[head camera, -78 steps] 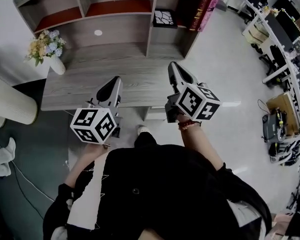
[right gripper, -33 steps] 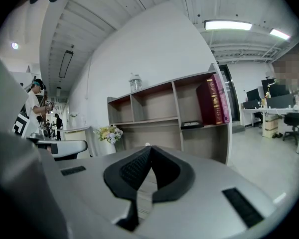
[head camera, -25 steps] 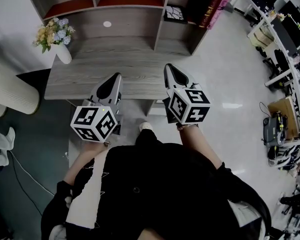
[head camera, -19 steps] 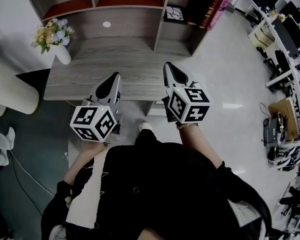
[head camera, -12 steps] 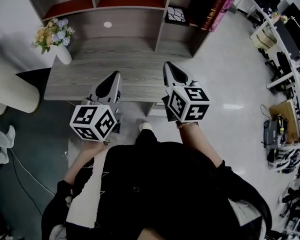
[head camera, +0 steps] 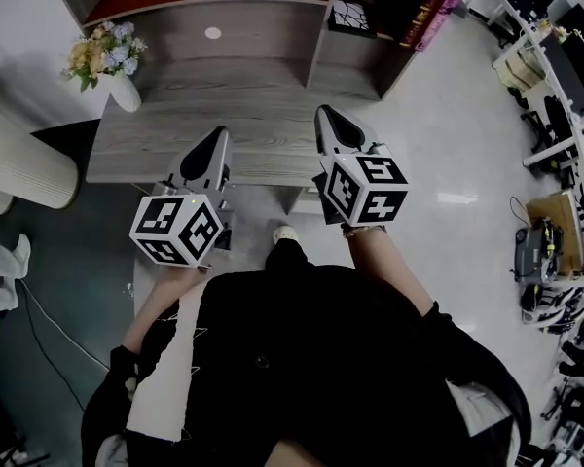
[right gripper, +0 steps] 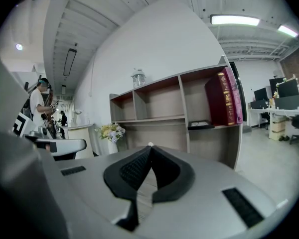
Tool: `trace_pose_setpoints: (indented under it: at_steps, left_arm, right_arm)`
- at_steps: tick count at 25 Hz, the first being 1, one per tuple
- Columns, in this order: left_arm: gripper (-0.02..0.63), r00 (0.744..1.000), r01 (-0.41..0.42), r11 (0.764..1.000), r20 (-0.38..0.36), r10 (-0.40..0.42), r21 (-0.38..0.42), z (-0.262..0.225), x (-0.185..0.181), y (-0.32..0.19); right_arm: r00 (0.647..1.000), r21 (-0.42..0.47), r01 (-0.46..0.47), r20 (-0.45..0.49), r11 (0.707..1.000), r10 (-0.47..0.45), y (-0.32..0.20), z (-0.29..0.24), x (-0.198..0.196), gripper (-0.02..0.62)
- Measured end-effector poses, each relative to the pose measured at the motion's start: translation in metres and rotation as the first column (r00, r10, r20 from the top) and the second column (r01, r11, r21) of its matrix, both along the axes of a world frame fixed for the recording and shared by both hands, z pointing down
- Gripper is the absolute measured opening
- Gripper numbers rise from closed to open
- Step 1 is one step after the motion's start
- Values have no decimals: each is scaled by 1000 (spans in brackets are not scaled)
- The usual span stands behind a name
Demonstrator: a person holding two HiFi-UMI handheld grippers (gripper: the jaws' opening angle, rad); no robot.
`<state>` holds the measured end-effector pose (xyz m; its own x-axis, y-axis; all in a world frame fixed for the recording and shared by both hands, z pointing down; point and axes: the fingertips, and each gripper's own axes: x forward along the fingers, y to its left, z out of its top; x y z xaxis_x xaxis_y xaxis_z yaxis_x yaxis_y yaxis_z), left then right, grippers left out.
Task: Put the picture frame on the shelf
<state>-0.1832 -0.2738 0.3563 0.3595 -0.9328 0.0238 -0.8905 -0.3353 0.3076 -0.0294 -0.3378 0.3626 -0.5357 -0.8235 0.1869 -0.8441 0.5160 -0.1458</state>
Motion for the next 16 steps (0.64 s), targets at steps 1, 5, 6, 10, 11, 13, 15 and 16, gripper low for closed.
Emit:
trace_pose_setpoints:
  at_steps: [1, 5, 6, 10, 11, 13, 15, 16]
  left_arm:
    - [12, 1000, -2, 1000, 1, 2, 0, 0, 0, 0]
    - [12, 1000, -8, 1000, 0, 8, -3, 0, -2, 0]
    - [12, 1000, -10, 1000, 0, 10, -3, 0, -2, 0]
    - [12, 1000, -19, 1000, -1, 19, -2, 2, -5, 1]
    - [12, 1000, -20, 1000, -1, 20, -1, 2, -6, 1]
    - [12, 1000, -23, 1000, 0, 23, 0, 2, -8, 1]
    - [12, 1000, -24, 1000, 1, 24, 1, 2, -10, 2]
    - [12, 1000, -24, 1000, 1, 24, 1, 2, -11, 2]
  right_arm:
    - [1000, 1, 0, 0, 1000, 0, 0, 0, -1, 5]
    - [1000, -2, -4, -4, 1000, 4, 2, 0, -3, 5]
    - [1000, -1, -5, -6, 1000, 5, 2, 0, -3, 5]
    - [1000, 5, -12, -14, 1000, 12, 4, -1, -6, 5]
    - [1000, 8, -13, -15, 1000, 13, 4, -1, -7, 5]
    - [1000, 10, -17, -18, 1000, 17, 5, -1, -9, 5]
    - [1000, 10, -20, -18, 1000, 20, 6, -2, -11, 5]
    - [1000, 10, -22, -18, 1000, 22, 6, -2, -12, 5]
